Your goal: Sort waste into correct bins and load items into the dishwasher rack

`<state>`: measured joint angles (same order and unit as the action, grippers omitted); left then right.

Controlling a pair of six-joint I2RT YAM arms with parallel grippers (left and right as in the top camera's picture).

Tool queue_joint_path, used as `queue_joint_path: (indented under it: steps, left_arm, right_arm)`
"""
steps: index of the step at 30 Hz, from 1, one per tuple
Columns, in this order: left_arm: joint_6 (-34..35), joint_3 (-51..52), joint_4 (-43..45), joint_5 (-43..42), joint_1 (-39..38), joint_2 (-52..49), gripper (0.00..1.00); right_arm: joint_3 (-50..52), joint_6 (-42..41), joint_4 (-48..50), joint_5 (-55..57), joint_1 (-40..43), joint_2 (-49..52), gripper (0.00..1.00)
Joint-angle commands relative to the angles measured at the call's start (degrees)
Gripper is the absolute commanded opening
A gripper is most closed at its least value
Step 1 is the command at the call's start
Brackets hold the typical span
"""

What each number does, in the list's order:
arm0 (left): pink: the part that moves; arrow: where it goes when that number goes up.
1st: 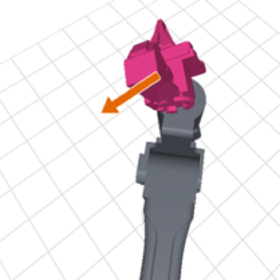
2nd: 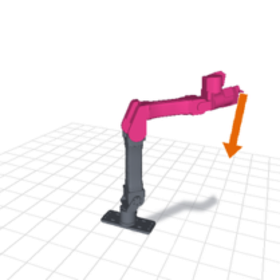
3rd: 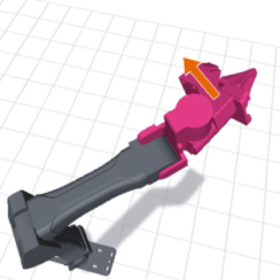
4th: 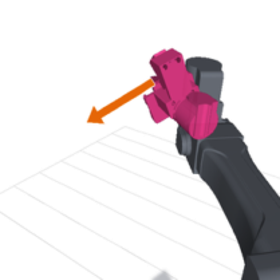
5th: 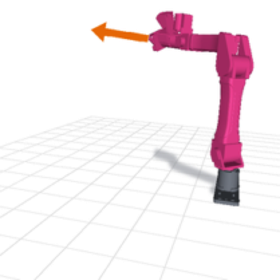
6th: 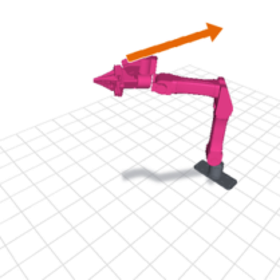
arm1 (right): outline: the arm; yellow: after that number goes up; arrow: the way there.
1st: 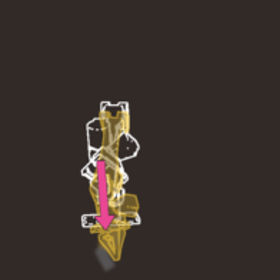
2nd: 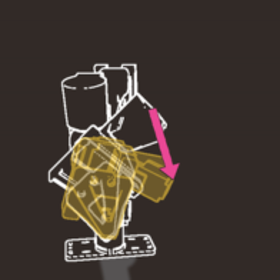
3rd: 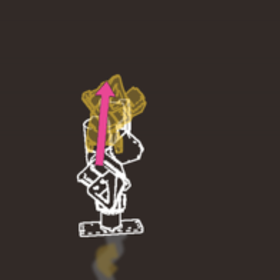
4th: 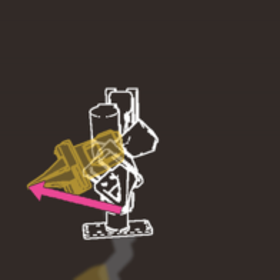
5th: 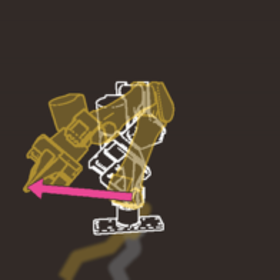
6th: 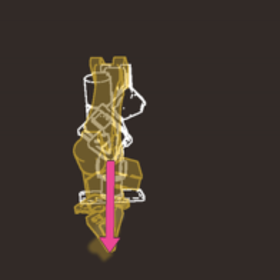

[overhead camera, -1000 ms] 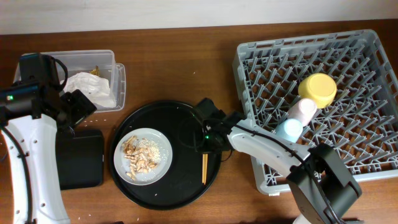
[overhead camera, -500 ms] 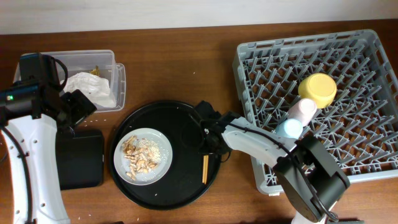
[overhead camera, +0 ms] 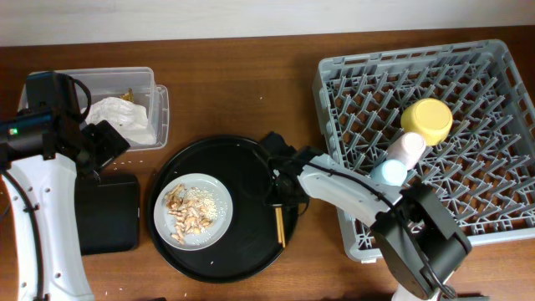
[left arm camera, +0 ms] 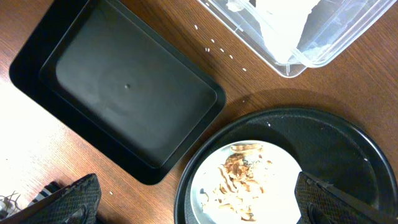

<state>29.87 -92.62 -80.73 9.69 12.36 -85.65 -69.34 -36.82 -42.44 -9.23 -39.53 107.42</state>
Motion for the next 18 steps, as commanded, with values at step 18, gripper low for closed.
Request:
queue_joint_path:
  steps: [18]
  left_arm:
    - [0.72,0.0,0.09,0.63,0.13,0.48,0.99]
  right_arm:
    - [-6.38,0.48,-3.87,3.91,-0.22,-1.9,0.35]
